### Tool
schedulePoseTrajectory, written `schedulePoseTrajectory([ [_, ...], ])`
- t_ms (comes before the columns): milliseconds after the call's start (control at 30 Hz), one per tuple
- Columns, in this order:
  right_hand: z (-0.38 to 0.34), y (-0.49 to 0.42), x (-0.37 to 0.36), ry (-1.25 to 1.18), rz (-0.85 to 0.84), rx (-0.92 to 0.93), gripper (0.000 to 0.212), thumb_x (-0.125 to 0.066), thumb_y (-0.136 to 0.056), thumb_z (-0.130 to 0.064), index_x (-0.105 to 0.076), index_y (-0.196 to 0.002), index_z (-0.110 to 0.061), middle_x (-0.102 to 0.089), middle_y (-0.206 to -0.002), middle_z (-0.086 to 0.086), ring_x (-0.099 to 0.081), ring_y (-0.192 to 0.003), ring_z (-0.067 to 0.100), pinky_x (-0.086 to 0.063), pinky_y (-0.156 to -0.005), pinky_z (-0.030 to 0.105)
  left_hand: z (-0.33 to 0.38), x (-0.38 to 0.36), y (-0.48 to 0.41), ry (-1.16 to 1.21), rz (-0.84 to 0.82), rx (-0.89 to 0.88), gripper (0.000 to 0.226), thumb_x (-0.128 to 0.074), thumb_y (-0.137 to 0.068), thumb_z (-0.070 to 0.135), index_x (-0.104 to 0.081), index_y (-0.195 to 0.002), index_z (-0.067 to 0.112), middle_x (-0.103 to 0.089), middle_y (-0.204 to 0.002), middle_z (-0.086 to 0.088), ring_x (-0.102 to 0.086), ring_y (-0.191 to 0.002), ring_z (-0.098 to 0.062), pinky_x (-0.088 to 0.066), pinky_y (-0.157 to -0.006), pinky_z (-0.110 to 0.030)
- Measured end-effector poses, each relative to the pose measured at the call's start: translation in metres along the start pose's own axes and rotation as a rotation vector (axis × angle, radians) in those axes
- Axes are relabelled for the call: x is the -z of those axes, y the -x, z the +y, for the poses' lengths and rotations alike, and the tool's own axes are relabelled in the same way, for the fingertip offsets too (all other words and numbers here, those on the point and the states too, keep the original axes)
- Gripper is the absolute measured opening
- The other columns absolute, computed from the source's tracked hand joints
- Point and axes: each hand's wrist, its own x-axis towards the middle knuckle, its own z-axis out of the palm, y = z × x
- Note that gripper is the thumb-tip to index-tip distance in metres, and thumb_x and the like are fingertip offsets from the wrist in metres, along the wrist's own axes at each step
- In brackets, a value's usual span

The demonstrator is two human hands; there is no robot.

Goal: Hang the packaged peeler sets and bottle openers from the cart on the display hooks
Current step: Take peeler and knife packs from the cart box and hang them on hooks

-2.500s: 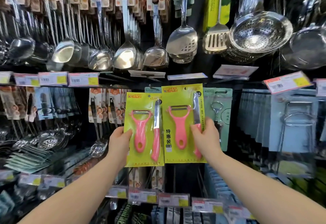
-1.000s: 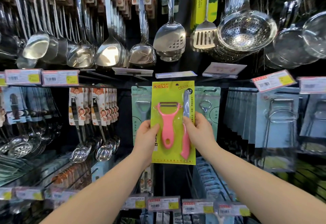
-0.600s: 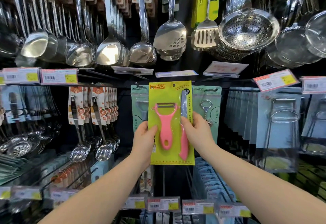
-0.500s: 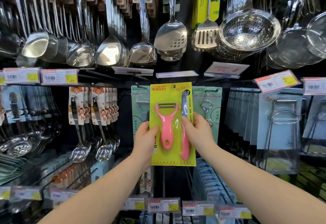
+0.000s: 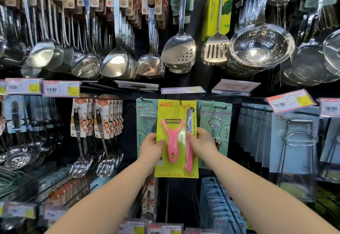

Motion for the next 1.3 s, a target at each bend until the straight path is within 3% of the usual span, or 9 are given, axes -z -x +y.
schedulePoseTrajectory([
  [67,-0.004,-0.003,0.0,0.039,-0.006,-0.014,0.042,-0.049,-0.092,-0.042,-0.05,-0.124,-0.015,-0.051,-0.085,-0.008,-0.05,-0.076,0.012,-0.041,-0.065,0.028,0.002,0.0,-0.006,-0.051,-0.001,0.014,0.008,-0.056,-0.092,0.02,-0.056,-0.098,0.015,-0.061,-0.092,-0.003,-0.053,-0.071,-0.01,-0.038,-0.056,-0.022],
  [200,-0.009,0.003,0.008,0.195,-0.032,-0.047,0.063,-0.046,-0.092,-0.048,-0.033,-0.141,-0.01,-0.055,-0.122,0.009,-0.055,-0.099,0.023,-0.042,-0.076,0.03,0.002,0.005,-0.006,-0.207,-0.01,0.022,0.037,-0.054,-0.092,0.03,-0.048,-0.123,0.012,-0.052,-0.08,0.005,-0.05,-0.066,-0.01,-0.035,-0.053,-0.026],
  [300,-0.007,0.021,0.019,0.353,-0.011,0.017,0.066,-0.046,-0.091,-0.051,-0.033,-0.141,-0.01,-0.059,-0.109,0.008,-0.055,-0.087,0.02,-0.044,-0.068,0.03,-0.005,0.016,-0.001,-0.45,-0.051,-0.094,0.058,-0.055,-0.088,0.042,-0.038,-0.135,0.012,-0.058,-0.108,-0.005,-0.055,-0.098,-0.025,-0.046,-0.079,-0.036],
  [367,-0.006,0.036,0.028,0.522,0.011,0.063,0.062,-0.045,-0.09,-0.052,-0.038,-0.137,-0.013,-0.056,-0.114,0.009,-0.056,-0.097,0.024,-0.048,-0.074,0.034,-0.009,0.023,0.003,-0.627,-0.069,-0.219,0.065,-0.054,-0.087,0.048,-0.034,-0.139,0.014,-0.048,-0.133,-0.011,-0.047,-0.12,-0.031,-0.042,-0.095,-0.043],
  [433,-0.007,0.054,0.037,0.721,0.026,0.078,0.054,-0.044,-0.091,-0.052,-0.044,-0.132,-0.016,-0.052,-0.125,0.01,-0.052,-0.111,0.03,-0.047,-0.087,0.041,-0.01,0.028,0.011,-0.787,-0.092,-0.367,0.067,-0.051,-0.087,0.052,-0.032,-0.142,0.017,-0.044,-0.139,-0.009,-0.042,-0.126,-0.03,-0.04,-0.097,-0.043],
  [533,-0.008,0.086,0.049,0.971,0.014,0.071,0.05,-0.043,-0.09,-0.053,-0.047,-0.125,-0.017,-0.047,-0.128,0.009,-0.047,-0.115,0.032,-0.042,-0.089,0.045,-0.013,0.03,0.027,-0.978,-0.179,-0.576,0.063,-0.045,-0.088,0.055,-0.033,-0.139,0.02,-0.039,-0.143,-0.007,-0.034,-0.132,-0.029,-0.035,-0.102,-0.043],
  [633,-0.001,0.123,0.061,1.123,-0.037,0.022,0.055,-0.044,-0.09,-0.054,-0.042,-0.133,-0.02,-0.043,-0.136,0.007,-0.041,-0.123,0.031,-0.036,-0.097,0.046,-0.02,0.024,0.047,-1.093,-0.325,-0.694,0.068,-0.042,-0.088,0.059,-0.026,-0.144,0.023,-0.027,-0.152,-0.006,-0.018,-0.142,-0.03,-0.025,-0.11,-0.047],
  [1000,0.041,0.296,0.148,1.224,-0.033,-0.491,0.065,-0.043,-0.088,-0.059,-0.033,-0.14,-0.02,-0.03,-0.147,0.008,-0.03,-0.133,0.033,-0.031,-0.103,0.055,-0.019,-0.077,0.167,-1.01,-0.818,-0.846,0.081,-0.034,-0.087,0.068,-0.009,-0.15,0.024,-0.007,-0.16,-0.003,0.001,-0.146,-0.032,-0.012,-0.115,-0.055],
  [1300,0.069,0.456,0.257,1.228,0.143,-0.842,0.071,-0.042,-0.088,-0.059,-0.025,-0.145,-0.019,-0.029,-0.149,0.008,-0.027,-0.136,0.031,-0.027,-0.106,0.054,0.025,-0.182,0.314,-0.939,-1.022,-1.031,0.084,-0.034,-0.085,0.07,-0.005,-0.151,0.025,-0.006,-0.16,-0.003,-0.001,-0.146,-0.031,-0.01,-0.116,-0.054],
])
